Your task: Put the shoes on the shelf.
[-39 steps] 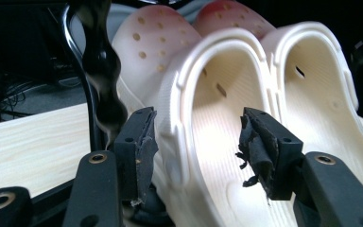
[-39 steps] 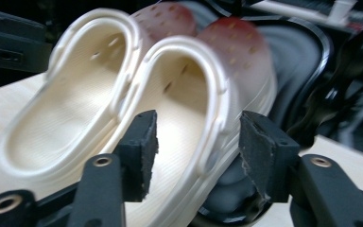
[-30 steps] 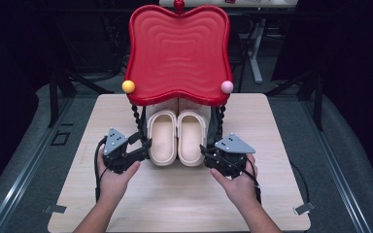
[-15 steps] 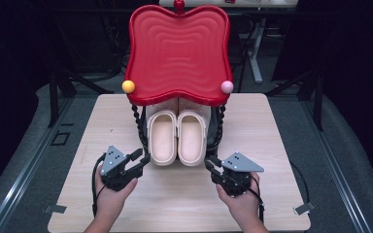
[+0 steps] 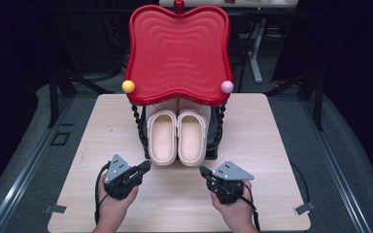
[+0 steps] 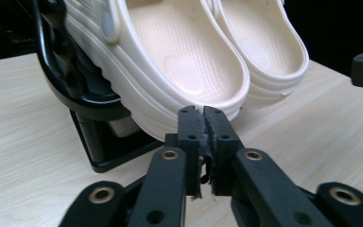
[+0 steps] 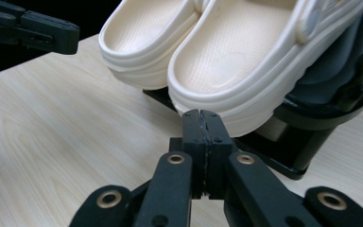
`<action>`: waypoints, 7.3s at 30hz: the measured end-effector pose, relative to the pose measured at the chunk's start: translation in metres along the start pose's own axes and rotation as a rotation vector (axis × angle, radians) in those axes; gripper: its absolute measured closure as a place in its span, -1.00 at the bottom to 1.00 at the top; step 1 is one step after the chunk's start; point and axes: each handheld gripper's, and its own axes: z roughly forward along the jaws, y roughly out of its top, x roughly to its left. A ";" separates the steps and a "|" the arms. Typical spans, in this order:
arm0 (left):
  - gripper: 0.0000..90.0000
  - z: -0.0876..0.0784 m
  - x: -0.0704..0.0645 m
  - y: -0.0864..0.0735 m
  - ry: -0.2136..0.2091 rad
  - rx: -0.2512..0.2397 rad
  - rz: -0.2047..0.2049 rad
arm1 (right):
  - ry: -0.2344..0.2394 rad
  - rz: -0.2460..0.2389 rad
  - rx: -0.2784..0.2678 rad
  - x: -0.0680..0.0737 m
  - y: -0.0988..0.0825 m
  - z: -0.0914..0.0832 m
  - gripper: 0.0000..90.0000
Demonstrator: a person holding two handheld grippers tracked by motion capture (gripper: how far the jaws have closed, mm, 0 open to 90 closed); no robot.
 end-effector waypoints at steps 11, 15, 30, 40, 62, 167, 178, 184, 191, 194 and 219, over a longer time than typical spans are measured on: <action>0.99 0.019 -0.010 -0.015 -0.027 0.055 0.032 | 0.020 -0.002 0.063 0.009 -0.009 0.026 1.00; 1.00 0.023 -0.012 -0.015 -0.025 0.070 0.033 | 0.022 0.023 0.069 0.008 -0.011 0.033 1.00; 1.00 0.030 -0.010 -0.012 -0.007 0.071 0.009 | 0.023 0.059 0.070 0.004 -0.008 0.044 1.00; 1.00 0.022 -0.001 -0.010 0.029 0.076 -0.015 | 0.009 0.065 0.055 0.002 -0.004 0.038 1.00; 1.00 0.034 0.016 0.020 0.053 0.063 -0.005 | -0.026 0.090 0.032 -0.010 0.014 0.043 1.00; 0.14 0.089 0.034 0.054 0.190 -0.063 -0.058 | -0.192 0.223 -0.062 -0.060 0.054 0.085 0.19; 0.27 0.092 0.034 0.062 0.210 -0.016 -0.037 | -0.191 0.182 -0.050 -0.063 0.056 0.087 0.22; 0.29 0.092 0.034 0.062 0.194 -0.024 -0.066 | -0.200 0.165 -0.047 -0.065 0.057 0.089 0.24; 0.30 0.092 0.036 0.062 0.188 -0.027 -0.064 | -0.190 0.147 -0.034 -0.066 0.058 0.088 0.24; 0.29 0.091 0.036 0.061 0.183 -0.034 -0.066 | -0.190 0.147 -0.035 -0.066 0.058 0.088 0.24; 0.20 0.090 0.038 0.060 0.154 -0.035 -0.070 | -0.202 0.168 -0.044 -0.064 0.057 0.088 0.22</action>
